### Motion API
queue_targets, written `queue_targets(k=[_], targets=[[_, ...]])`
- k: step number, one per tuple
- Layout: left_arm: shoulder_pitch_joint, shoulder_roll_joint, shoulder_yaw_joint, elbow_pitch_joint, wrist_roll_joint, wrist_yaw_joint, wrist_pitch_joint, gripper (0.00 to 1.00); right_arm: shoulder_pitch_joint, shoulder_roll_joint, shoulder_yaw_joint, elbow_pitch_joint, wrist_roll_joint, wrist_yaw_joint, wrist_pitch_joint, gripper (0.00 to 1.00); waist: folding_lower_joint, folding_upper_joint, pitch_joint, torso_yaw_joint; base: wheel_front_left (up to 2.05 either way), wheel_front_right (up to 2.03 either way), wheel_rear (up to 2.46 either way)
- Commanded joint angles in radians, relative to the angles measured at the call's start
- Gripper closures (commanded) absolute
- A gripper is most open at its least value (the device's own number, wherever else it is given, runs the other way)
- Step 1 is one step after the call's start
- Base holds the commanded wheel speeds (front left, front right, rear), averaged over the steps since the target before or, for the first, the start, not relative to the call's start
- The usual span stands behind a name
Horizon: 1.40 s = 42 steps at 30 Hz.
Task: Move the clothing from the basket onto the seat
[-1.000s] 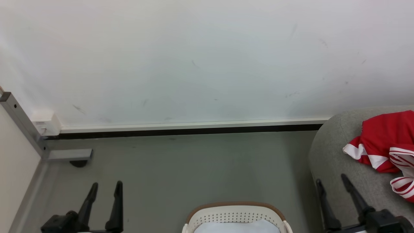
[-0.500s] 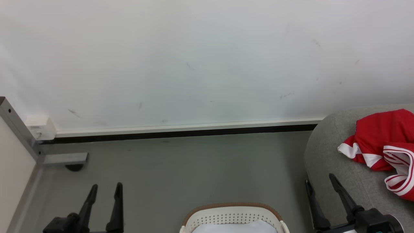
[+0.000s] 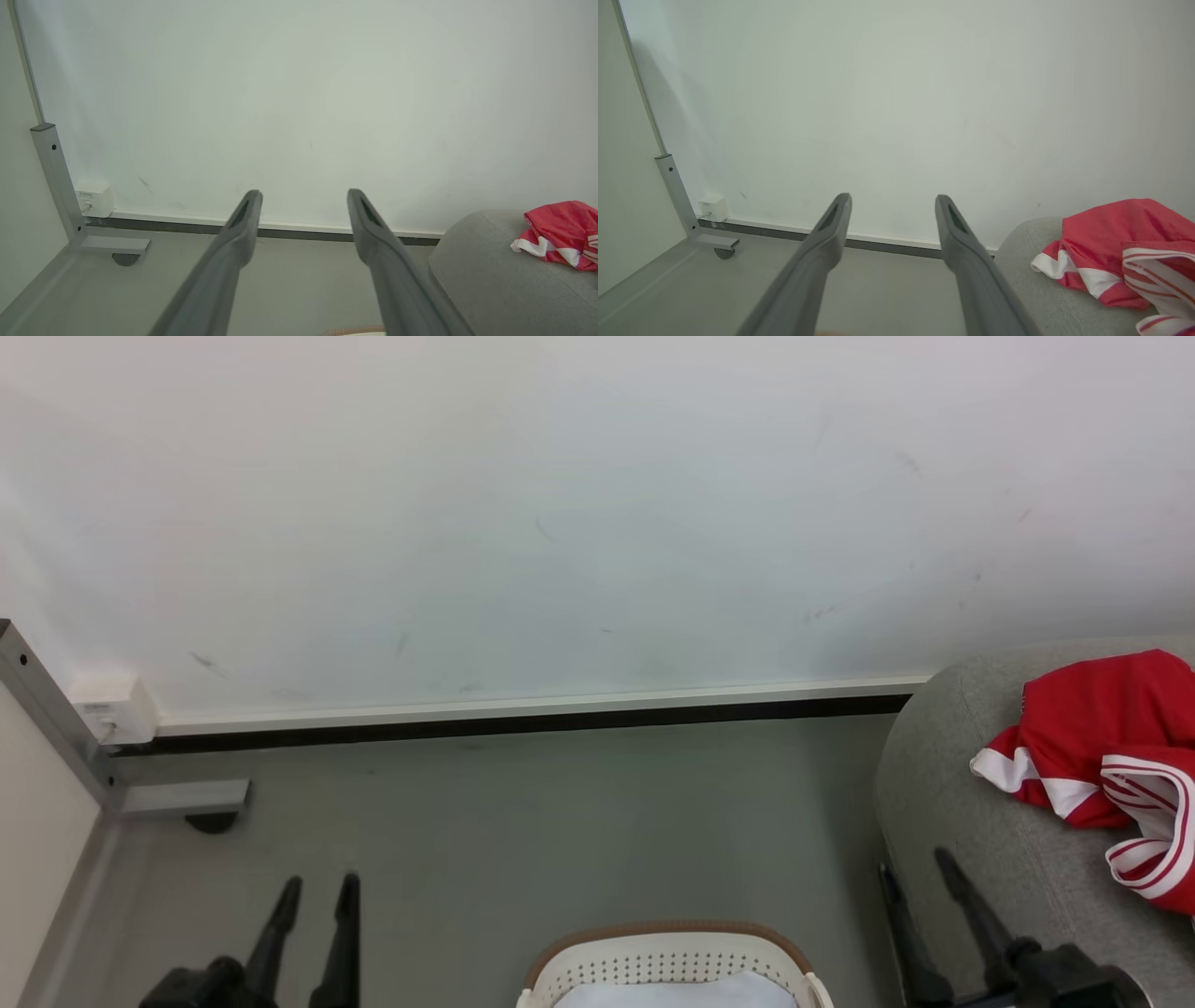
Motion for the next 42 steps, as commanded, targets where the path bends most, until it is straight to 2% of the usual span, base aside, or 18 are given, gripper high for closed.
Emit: queue_targets(k=[1,3,22,42], targets=[[0.001,-0.001,0.000,0.004,-0.002,0.000,0.001,1.00,0.004,0.000,0.001,0.003,0.002,0.000,0.000,1.00,0.0000,0.0000,0.000,0.000,0.00,0.00,0.00],[0.009,-0.009,0.000,0.022,-0.010,0.000,0.004,1.00,0.019,0.000,0.003,0.015,0.010,0.000,0.003,1.00,0.0000,0.0000,0.000,0.000,0.00,0.00,0.00],[-0.025,-0.016,0.028,0.019,-0.344,0.011,0.098,1.00,-0.007,-0.023,-0.036,0.018,0.389,0.000,0.073,1.00,0.0000,0.0000,0.009,0.008,0.00,0.00,0.00],[-0.048,-0.022,0.048,0.005,-0.627,0.027,0.173,1.00,-0.026,-0.046,-0.061,0.018,0.711,-0.001,0.126,1.00,0.0000,0.0000,0.018,0.017,0.00,0.00,0.00]])
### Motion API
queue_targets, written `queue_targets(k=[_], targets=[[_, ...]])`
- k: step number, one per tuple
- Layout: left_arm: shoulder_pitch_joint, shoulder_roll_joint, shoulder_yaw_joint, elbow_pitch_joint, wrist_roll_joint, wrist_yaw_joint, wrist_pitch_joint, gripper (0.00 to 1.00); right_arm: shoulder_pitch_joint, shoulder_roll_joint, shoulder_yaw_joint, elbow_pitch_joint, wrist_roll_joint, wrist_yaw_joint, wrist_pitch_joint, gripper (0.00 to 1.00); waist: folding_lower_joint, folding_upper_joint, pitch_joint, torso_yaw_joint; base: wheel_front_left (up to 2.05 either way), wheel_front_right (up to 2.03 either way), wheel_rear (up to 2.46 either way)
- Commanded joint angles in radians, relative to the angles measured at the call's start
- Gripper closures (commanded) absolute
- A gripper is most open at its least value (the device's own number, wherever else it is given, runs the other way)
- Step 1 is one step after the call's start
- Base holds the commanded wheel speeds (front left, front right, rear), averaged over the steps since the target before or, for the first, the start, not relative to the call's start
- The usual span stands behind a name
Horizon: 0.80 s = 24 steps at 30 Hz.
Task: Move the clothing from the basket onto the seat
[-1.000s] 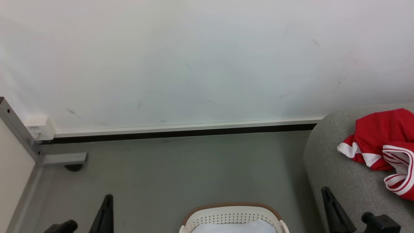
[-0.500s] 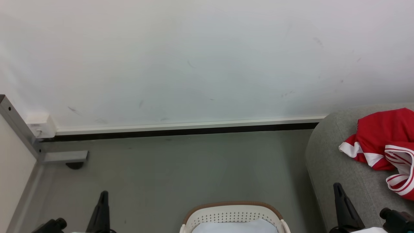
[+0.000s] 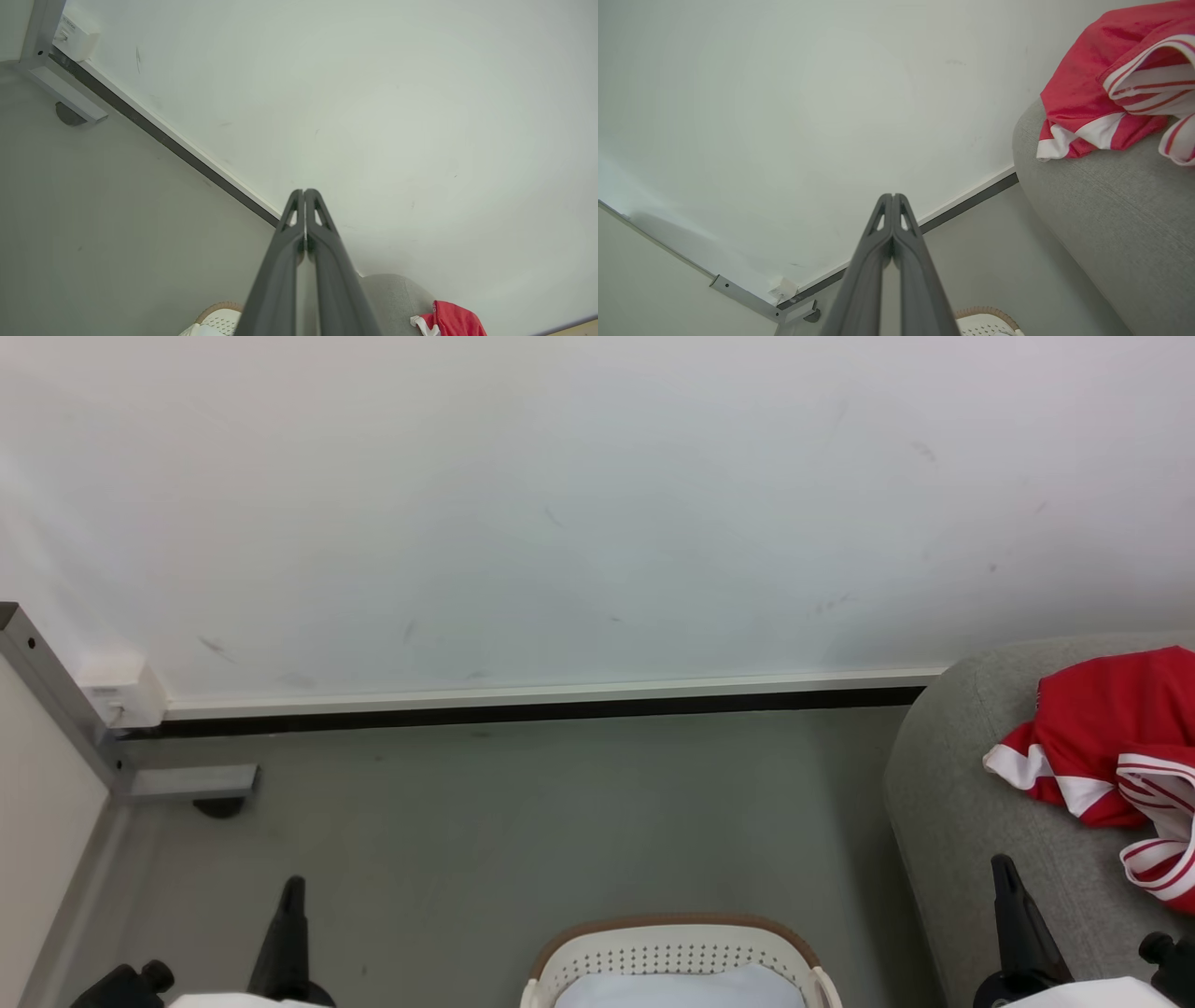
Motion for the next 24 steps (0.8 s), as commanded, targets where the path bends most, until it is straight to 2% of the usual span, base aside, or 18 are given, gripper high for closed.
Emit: queue_targets(k=[1,24], targets=[[-0.027,0.003,0.006,-0.017,-0.041,0.004,0.008,1.00,-0.028,-0.009,-0.006,-0.014,0.043,-0.001,0.007,1.00,0.0000,0.0000,0.001,0.001,0.00,0.00,0.00],[-0.049,-0.003,0.026,-0.023,-0.289,0.016,0.077,1.00,-0.044,-0.036,-0.019,-0.016,0.334,-0.001,0.047,1.00,0.0000,0.0000,0.011,0.010,0.00,0.00,0.00]])
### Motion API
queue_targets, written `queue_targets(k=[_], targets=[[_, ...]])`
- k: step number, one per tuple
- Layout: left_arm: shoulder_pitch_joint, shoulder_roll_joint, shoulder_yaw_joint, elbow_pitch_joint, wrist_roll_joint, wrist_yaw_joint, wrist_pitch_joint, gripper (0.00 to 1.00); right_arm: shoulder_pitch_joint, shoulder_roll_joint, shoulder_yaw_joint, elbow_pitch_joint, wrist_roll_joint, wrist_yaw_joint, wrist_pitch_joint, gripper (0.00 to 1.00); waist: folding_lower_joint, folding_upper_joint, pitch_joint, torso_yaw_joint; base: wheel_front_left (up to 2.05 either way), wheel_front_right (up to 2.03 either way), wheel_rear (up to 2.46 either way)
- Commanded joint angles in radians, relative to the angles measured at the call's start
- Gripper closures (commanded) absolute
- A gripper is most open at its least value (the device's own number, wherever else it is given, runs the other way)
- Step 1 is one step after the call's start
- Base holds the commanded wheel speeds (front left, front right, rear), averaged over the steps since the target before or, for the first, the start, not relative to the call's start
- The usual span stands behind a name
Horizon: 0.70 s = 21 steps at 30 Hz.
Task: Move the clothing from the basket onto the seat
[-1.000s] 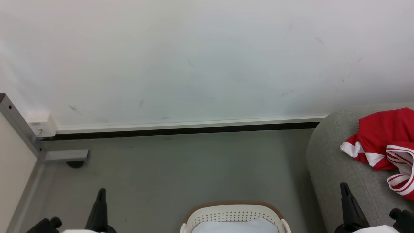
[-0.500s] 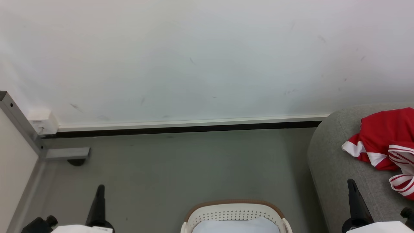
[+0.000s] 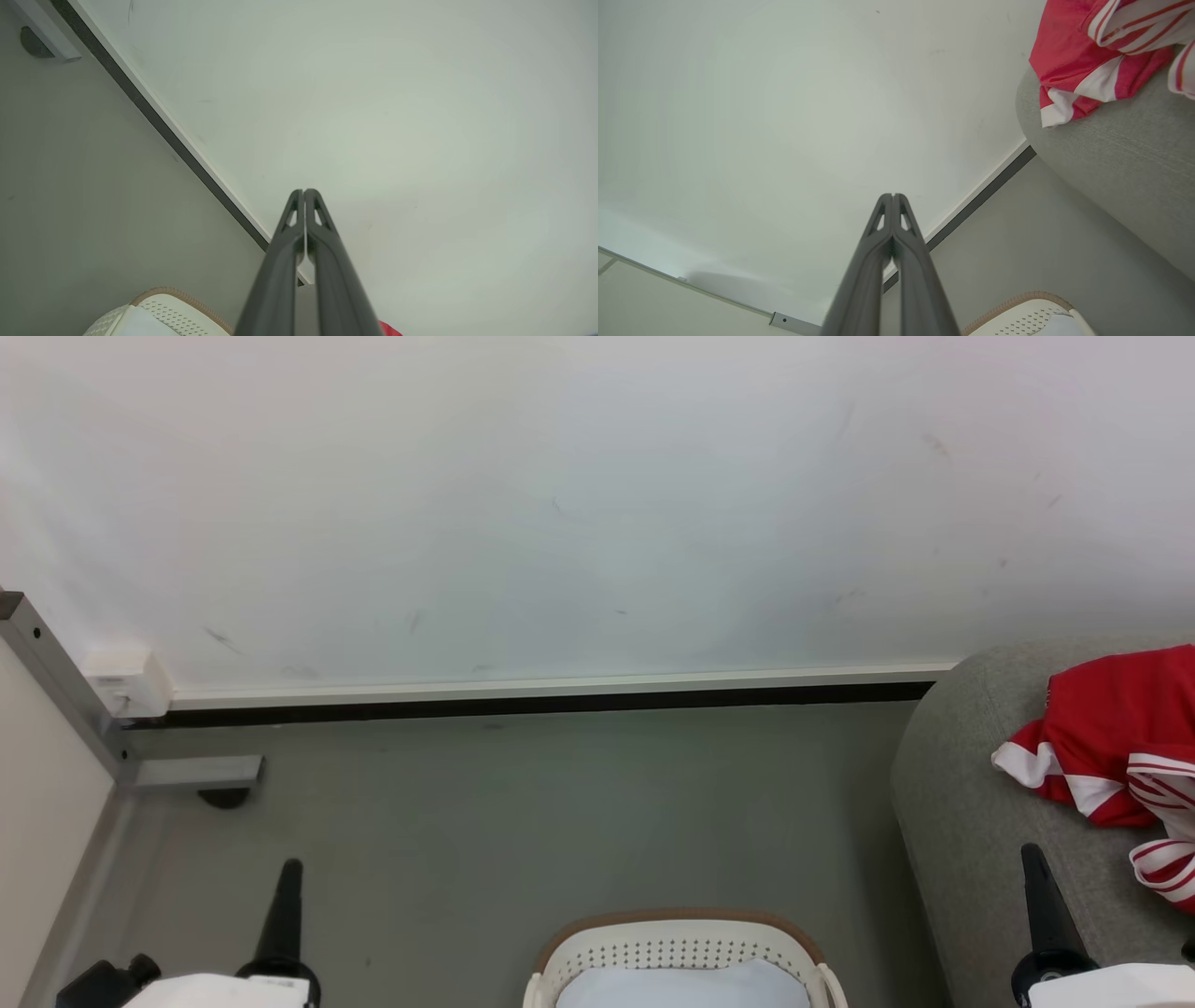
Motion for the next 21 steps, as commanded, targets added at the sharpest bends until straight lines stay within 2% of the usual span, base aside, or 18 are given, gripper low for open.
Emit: queue_targets(k=[1,21], targets=[[-0.020,0.003,0.006,-0.012,-0.031,0.004,0.005,1.00,-0.021,-0.008,-0.006,-0.014,0.026,-0.001,0.004,1.00,0.0000,0.0000,0.001,0.001,0.00,0.00,0.00],[-0.036,-0.001,0.021,-0.015,-0.214,0.012,0.056,1.00,-0.034,-0.035,-0.007,-0.015,0.251,-0.002,0.027,1.00,0.0000,0.0000,0.010,0.009,0.00,0.00,0.00]])
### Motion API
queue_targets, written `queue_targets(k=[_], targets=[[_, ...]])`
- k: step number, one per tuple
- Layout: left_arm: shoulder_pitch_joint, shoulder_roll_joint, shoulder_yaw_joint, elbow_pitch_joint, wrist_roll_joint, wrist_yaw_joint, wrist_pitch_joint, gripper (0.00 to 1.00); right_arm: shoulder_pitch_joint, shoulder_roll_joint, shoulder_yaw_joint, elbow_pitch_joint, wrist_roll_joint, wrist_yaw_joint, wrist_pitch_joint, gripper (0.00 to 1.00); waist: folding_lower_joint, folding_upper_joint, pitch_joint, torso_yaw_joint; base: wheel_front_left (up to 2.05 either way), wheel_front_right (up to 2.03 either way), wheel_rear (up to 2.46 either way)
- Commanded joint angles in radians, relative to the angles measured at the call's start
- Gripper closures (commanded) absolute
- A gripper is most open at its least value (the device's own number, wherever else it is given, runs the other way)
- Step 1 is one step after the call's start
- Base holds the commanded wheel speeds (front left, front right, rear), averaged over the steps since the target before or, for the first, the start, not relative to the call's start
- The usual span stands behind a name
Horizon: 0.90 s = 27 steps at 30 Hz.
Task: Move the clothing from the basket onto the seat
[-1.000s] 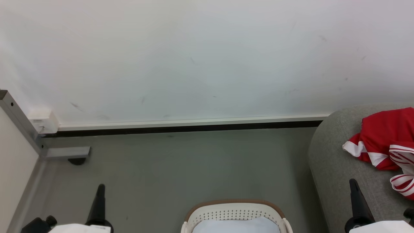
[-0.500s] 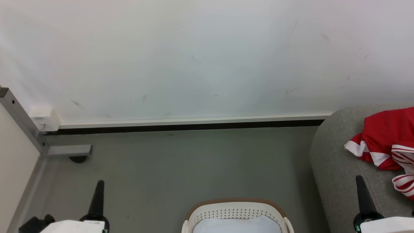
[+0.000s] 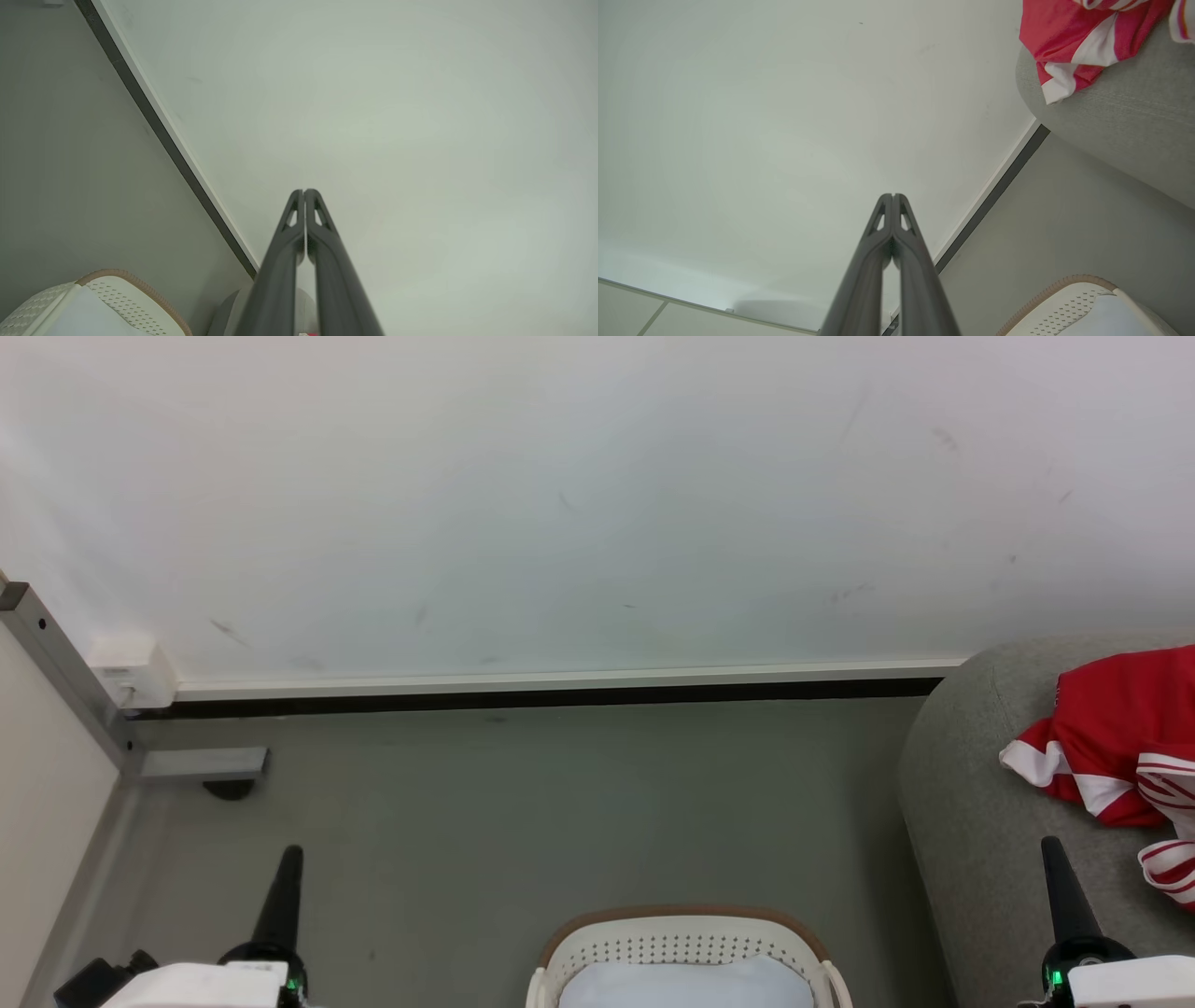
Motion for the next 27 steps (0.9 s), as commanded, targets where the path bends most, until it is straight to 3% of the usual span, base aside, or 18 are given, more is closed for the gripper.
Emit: queue_targets(k=[1,27], targets=[[-0.016,0.004,0.006,-0.007,-0.025,0.002,0.004,1.00,-0.022,-0.010,-0.003,-0.009,0.030,-0.001,0.004,1.00,0.0000,0.0000,0.001,0.001,0.00,0.00,0.00],[-0.033,-0.001,0.022,-0.011,-0.220,0.011,0.059,1.00,-0.033,-0.045,0.005,-0.013,0.275,-0.002,0.020,1.00,0.0000,0.0000,0.013,0.012,0.00,0.00,0.00]])
